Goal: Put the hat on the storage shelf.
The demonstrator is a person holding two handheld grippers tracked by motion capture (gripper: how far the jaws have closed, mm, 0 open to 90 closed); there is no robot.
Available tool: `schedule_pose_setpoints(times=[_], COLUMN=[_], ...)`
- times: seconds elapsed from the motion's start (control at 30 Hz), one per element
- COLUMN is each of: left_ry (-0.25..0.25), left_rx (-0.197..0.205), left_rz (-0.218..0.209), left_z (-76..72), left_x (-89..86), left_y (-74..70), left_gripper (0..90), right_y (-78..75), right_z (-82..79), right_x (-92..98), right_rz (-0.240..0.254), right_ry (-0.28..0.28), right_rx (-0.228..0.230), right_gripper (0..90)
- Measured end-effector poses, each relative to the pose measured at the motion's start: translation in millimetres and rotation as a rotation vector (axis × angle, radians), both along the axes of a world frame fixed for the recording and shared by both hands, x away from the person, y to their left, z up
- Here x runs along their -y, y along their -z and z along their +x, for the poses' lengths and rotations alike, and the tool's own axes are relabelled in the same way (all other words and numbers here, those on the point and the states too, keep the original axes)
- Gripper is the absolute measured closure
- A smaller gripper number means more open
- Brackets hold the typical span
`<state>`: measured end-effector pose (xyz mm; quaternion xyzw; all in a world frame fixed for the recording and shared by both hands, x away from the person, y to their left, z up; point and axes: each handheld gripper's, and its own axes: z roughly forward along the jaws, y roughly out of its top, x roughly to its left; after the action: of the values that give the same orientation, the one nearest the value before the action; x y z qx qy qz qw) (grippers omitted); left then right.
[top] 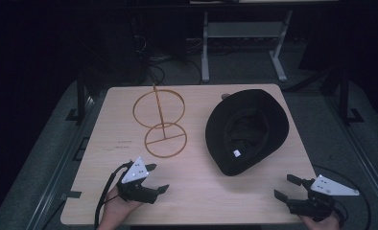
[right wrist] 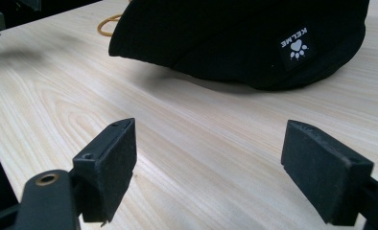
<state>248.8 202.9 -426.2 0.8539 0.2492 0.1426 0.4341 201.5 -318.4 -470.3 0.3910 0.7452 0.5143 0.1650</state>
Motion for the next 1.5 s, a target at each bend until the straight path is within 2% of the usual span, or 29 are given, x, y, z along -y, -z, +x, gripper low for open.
schedule_pose_setpoints(times=[0.13,0.43,0.63,0.77,1.07,1.5], left_ry=[0.008,0.070,0.124,0.145,0.197,0.270], left_rx=[-0.006,0.005,0.014,0.017,0.008,0.028], left_rz=[-0.009,-0.012,0.021,0.031,0.020,0.025], left_z=[-0.4,-1.1,-3.5,-0.3,10.6,13.9], left_x=[4.8,26.1,44.3,54.2,83.9,122.9], left_y=[-0.4,-5.0,-6.4,-8.3,-11.5,-16.8], left_gripper=[17.9,17.9,17.8,17.9,17.9,17.9], right_y=[1.8,0.7,-0.4,-1.2,-0.5,-2.0], right_z=[2.9,-0.4,-1.5,-1.6,-2.4,-3.5], right_x=[-0.3,0.4,-0.3,-0.6,0.3,2.7], right_rz=[0.008,0.009,0.015,0.019,0.022,0.027], right_ry=[-0.003,0.008,0.022,0.022,0.028,0.027], right_rx=[-0.001,0.003,0.008,0.012,0.014,0.018], right_gripper=[19.1,18.9,18.7,18.7,18.6,18.4])
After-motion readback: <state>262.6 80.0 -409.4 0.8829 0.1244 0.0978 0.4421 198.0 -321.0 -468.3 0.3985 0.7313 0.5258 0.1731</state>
